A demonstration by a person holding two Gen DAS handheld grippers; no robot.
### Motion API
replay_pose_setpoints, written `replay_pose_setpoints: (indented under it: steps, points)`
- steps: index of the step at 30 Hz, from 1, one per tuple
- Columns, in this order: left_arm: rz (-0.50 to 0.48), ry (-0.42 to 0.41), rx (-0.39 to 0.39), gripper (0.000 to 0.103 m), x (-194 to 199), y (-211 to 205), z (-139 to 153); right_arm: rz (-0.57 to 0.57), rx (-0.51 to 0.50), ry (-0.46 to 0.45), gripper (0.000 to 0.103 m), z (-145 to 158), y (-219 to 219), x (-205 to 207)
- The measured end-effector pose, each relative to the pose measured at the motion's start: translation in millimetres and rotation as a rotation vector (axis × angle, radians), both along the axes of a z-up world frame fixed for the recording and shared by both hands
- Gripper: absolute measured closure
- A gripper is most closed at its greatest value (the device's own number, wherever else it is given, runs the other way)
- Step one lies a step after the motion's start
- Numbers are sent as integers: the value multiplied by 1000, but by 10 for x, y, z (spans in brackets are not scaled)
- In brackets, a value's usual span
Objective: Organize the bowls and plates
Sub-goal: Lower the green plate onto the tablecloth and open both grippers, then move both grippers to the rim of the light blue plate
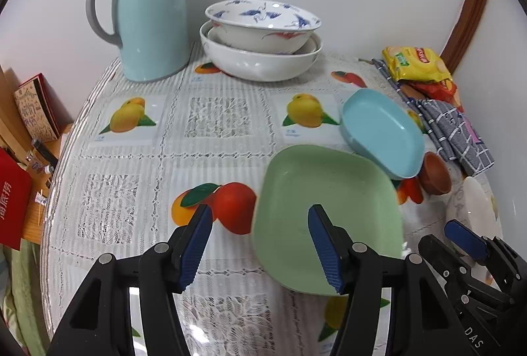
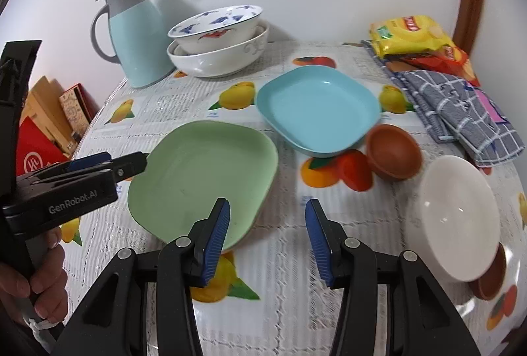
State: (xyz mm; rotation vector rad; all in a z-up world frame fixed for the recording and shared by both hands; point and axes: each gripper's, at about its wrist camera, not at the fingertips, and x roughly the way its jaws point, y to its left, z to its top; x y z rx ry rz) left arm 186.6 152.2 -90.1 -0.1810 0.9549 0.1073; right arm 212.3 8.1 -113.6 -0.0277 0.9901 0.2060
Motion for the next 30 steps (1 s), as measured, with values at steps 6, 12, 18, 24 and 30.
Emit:
replay_pose_setpoints:
  steps: [6, 12, 18, 24, 30]
  points:
    - [-18, -53, -5, 45, -39, -144, 245, -64, 15, -71, 42, 257, -239, -94]
    - [-18, -83, 8, 45, 22, -260, 412, -137, 45, -130, 42, 540, -576, -45]
    - [-21, -86, 45, 45, 200, -422, 547, -159, 21, -118, 41, 728, -801, 185]
    - [-41, -90, 27, 45, 452, -555, 561, -157, 25, -141, 41, 866, -934, 453]
    - [-18, -36, 38, 45, 733, -649, 392, -136, -15, -149, 41, 856, -894, 747]
